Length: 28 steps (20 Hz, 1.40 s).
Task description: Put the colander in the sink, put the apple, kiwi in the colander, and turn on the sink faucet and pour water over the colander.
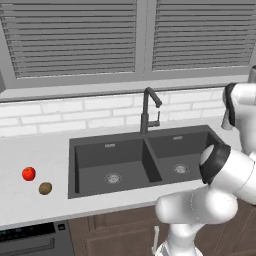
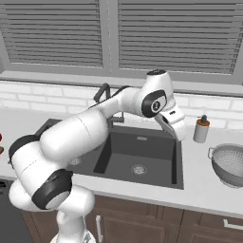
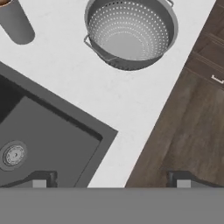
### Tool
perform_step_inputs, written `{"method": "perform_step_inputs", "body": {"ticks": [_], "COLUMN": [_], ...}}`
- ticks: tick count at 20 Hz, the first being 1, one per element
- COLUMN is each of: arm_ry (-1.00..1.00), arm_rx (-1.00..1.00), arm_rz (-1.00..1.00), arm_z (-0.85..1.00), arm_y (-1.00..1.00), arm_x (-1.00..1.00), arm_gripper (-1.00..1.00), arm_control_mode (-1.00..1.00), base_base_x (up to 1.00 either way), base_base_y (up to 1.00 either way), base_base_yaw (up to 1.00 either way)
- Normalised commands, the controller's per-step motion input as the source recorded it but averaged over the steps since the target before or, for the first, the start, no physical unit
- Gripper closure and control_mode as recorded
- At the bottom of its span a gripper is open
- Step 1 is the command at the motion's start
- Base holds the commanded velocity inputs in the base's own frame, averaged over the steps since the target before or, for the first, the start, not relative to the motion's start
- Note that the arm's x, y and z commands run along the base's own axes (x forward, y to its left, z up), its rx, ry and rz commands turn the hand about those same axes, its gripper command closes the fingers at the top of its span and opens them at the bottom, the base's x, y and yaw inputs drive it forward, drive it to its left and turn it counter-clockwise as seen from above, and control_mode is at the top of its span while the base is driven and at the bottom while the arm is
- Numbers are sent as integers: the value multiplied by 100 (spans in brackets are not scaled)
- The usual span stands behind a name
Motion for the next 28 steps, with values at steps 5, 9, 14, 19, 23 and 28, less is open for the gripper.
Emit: {"method": "perform_step_inputs", "body": {"ticks": [5,9,14,19,23,28], "arm_ry": [3,0,0,0,0,0], "arm_rx": [0,0,1,0,0,0], "arm_rz": [-20,-5,1,9,19,30], "arm_z": [0,0,-15,-22,-24,-22], "arm_y": [-64,-62,-60,-57,-45,-37], "arm_x": [0,0,-2,-14,-27,-32], "arm_gripper": [-100,-100,-100,-100,-100,-100], "arm_control_mode": [-100,-100,-100,-100,-100,-100], "base_base_x": [0,0,0,0,0,0], "base_base_y": [0,0,0,0,0,0], "base_base_yaw": [0,0,0,0,0,0]}}
